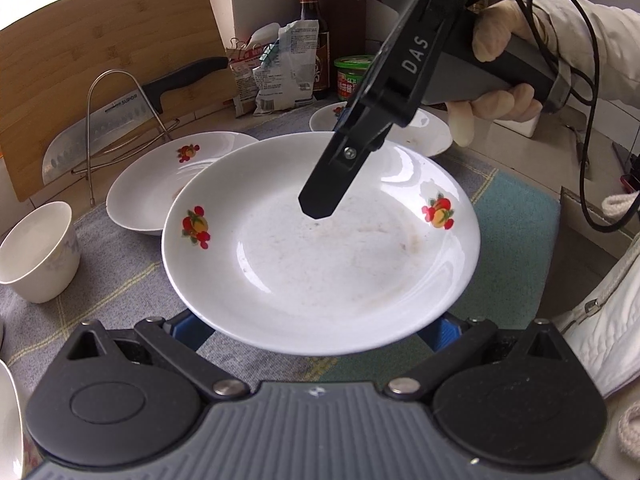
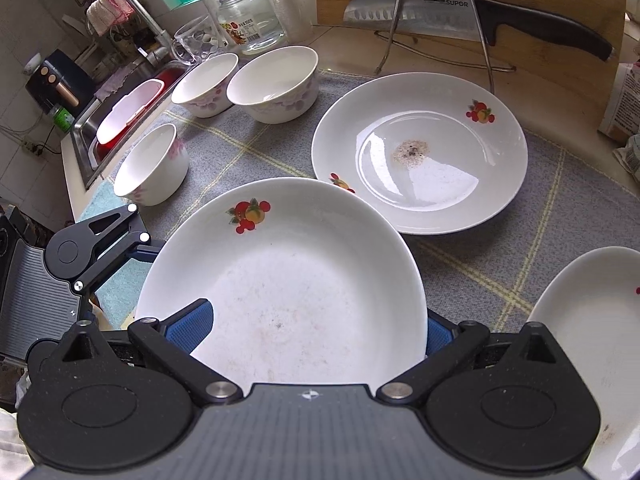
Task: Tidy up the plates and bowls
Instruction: 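Lift the held plate with the right tool and carry it toward the green jar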
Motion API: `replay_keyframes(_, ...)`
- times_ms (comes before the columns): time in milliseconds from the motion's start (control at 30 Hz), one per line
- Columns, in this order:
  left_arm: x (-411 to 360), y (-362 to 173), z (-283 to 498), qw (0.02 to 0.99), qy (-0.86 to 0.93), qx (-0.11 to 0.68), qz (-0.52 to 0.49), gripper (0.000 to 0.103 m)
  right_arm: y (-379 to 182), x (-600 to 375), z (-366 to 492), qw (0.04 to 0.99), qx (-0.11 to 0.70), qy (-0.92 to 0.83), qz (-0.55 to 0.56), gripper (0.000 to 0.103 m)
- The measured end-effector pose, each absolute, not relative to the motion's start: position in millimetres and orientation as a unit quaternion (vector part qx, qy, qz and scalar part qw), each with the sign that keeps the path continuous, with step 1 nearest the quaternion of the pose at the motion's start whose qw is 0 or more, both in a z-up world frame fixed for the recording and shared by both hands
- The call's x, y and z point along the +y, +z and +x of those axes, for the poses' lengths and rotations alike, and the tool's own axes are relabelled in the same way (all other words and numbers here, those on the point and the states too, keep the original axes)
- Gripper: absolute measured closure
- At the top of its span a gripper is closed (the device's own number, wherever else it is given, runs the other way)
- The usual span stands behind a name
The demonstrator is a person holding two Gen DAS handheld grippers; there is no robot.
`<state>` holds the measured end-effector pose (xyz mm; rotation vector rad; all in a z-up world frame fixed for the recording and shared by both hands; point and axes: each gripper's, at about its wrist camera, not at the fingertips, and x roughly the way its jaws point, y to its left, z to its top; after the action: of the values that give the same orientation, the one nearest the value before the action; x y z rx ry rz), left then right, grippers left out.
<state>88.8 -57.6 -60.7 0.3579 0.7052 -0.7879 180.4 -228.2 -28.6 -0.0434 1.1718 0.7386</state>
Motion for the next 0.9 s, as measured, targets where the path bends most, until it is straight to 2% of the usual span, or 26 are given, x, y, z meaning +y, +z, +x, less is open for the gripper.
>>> replay_keyframes(900,-168.1,-56.9,137.9,0.828,-0.43,0.306,0.191,0.0,-23.9,-347.3,204.1,0.81,0.519,0.272,0.016,0.0)
